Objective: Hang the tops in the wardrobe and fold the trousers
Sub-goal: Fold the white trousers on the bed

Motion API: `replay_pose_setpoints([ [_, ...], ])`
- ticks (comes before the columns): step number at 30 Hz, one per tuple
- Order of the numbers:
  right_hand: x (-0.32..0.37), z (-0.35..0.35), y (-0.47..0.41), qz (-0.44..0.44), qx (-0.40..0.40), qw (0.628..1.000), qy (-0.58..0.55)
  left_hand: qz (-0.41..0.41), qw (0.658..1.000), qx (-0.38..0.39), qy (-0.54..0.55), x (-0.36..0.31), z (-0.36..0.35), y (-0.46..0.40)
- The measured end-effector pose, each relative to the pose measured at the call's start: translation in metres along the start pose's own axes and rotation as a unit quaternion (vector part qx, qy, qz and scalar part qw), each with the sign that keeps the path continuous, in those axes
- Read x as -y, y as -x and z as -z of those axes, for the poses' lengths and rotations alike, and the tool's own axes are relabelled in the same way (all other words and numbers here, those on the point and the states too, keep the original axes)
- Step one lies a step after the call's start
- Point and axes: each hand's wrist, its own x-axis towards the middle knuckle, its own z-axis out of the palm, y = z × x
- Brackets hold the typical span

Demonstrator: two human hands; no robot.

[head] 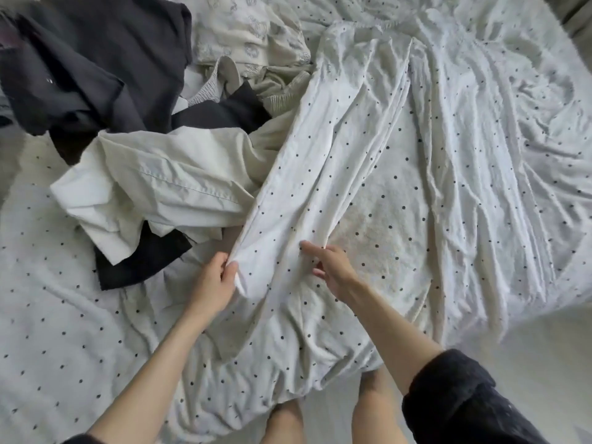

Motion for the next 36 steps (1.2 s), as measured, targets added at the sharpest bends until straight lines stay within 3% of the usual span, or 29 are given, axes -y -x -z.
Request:
replay_pose_setpoints([
  [8, -0.029, 0.021, 0.053, 0.033, -0.088, 0.995, -0.034, -0.01, 0.986, 0.154, 0.06, 0.008, 0.019, 0.026],
  [11, -0.036, 0.036, 0.072, 0.058, -0.127, 0.99, -0.012, -0.012, 0.983, 0.171, 0.065, 0.015, 0.018, 0.035],
  [20, -0.018, 0.077, 0.124, 0.126, -0.109, 0.985, 0.049, -0.02, 0.97, 0.199, 0.137, -0.014, -0.011, 0.076],
  [25, -0.035, 0.097, 0.132, 0.067, -0.092, 0.979, 0.167, 0.0, 0.981, 0.158, 0.113, -0.007, -0.023, 0.087],
  [30, -0.081, 0.099, 0.117, 0.006, -0.091, 0.959, 0.267, 0.066, 0.996, 0.035, 0.044, 0.02, -0.034, 0.096],
  [36, -0.121, 0.088, 0.092, 0.018, -0.113, 0.972, 0.205, 0.076, 0.997, 0.006, -0.023, 0.052, -0.035, 0.103],
])
